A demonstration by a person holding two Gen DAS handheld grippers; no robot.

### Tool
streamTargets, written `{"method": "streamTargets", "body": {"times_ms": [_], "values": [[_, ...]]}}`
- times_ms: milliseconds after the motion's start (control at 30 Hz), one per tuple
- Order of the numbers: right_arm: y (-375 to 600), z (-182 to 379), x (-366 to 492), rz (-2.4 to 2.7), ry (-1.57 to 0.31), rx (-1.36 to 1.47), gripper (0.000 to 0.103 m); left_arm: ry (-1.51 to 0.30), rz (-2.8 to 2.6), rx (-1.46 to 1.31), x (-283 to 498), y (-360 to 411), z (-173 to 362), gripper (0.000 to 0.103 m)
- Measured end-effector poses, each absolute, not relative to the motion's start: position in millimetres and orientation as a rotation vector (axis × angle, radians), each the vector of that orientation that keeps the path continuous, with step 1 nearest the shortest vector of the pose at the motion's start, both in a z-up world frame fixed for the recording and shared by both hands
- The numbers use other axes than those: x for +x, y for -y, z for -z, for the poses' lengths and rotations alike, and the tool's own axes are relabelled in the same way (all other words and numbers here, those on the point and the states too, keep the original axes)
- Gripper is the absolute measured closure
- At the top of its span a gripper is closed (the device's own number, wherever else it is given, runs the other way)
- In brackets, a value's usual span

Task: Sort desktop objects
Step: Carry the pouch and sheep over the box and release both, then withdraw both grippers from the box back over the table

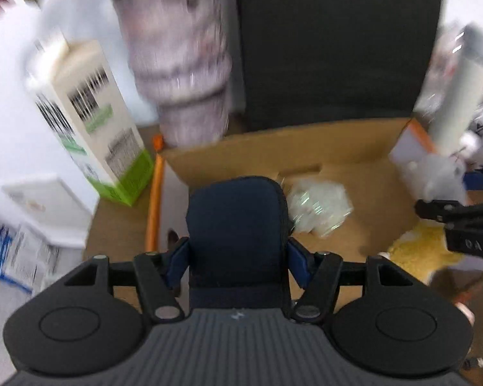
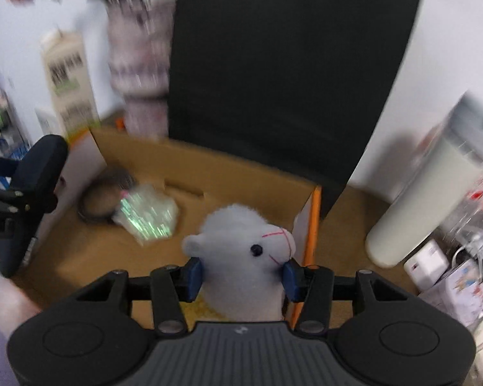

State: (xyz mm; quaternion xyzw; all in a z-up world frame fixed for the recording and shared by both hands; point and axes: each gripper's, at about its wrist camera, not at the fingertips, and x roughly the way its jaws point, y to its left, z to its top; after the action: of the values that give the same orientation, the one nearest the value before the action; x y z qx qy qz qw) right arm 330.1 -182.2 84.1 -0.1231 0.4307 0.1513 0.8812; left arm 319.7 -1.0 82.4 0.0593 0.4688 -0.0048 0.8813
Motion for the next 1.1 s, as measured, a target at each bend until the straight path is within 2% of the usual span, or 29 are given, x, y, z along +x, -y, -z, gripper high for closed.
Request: {"method": "streamTargets", "body": {"times_ms": [200,300,400,533,567,633,700,833,1100], "values": [[178.6,-43.9,352.8,-0.309,-1.025,-0.209,0.055,-0.987,-0.045,0.110,338.8,-6.3,-37.4,0.038],[175.5,-36.8,347.0,-0.307,-0.992,-0.266,0.054,-1.005,-0.032,0.139,334.3,-4.5,-35.2,0.037],[169.8,-37.4,335.5,-0.357,-1.014,-0.318,0.043,-1.015,0.015,0.107,326.0,-7.0,-51.9,0.036],[180.7,-61.1,321.3,-0.309,-0.953,-0.286,0.023,-0.912,0.017,0.069,303.1,-12.7,-97.7,0.029],[187.5,-71.3,318.3,-0.302,-0.951,-0.227,0.022,-0.898,0.021,0.059,297.4,-14.3,-107.5,0.028],[200.3,-86.9,313.2,-0.300,-0.967,-0.107,0.020,-0.877,0.023,0.036,282.0,-18.7,-126.0,0.013],[207.6,-99.3,304.1,-0.297,-0.983,-0.036,0.019,-0.865,0.021,0.028,269.1,-20.3,-137.5,0.005],[212.1,-119.7,275.7,-0.296,-0.962,0.033,0.012,-0.873,0.057,0.001,237.4,-21.1,-148.7,0.000],[209.0,-115.4,192.4,-0.281,-0.869,0.013,0.009,-0.800,0.097,-0.039,149.6,-28.6,-138.7,0.000]]}}
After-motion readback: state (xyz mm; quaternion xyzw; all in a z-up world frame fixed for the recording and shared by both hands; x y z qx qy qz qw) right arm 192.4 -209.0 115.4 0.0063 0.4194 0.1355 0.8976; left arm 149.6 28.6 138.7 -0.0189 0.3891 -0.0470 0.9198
